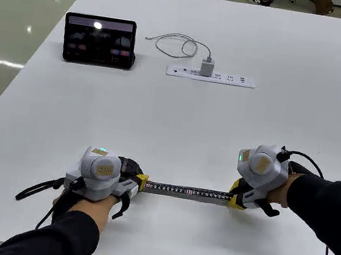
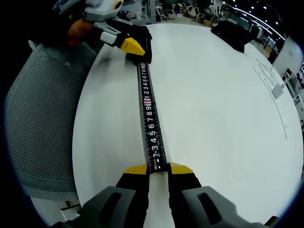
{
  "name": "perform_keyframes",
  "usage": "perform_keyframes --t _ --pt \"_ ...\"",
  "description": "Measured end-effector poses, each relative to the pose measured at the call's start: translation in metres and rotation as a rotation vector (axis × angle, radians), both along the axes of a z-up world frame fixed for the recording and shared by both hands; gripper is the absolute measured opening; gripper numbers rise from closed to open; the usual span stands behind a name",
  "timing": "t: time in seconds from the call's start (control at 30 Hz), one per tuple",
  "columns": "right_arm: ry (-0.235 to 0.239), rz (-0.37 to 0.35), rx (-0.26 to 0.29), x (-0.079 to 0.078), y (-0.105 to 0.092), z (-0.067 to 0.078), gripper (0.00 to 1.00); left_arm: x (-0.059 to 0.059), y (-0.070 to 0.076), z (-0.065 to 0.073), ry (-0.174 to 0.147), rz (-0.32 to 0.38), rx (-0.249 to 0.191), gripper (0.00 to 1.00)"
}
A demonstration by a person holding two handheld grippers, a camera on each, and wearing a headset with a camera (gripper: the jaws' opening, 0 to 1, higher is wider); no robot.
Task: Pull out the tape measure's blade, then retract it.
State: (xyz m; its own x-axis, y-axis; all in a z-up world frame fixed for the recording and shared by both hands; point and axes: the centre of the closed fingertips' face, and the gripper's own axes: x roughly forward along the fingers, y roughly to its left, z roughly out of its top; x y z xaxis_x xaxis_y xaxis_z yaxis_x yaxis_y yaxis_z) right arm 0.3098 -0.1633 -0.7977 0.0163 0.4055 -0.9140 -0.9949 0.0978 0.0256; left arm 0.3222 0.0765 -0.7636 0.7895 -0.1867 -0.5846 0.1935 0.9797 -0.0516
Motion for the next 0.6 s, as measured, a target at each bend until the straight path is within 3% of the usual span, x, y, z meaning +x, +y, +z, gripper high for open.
perform_keyframes --t 0.6 --pt "-0.002 0.000 0.013 -0.001 0.011 0.000 0.10 -0.001 0.000 0.000 0.002 0.001 -0.001 0.61"
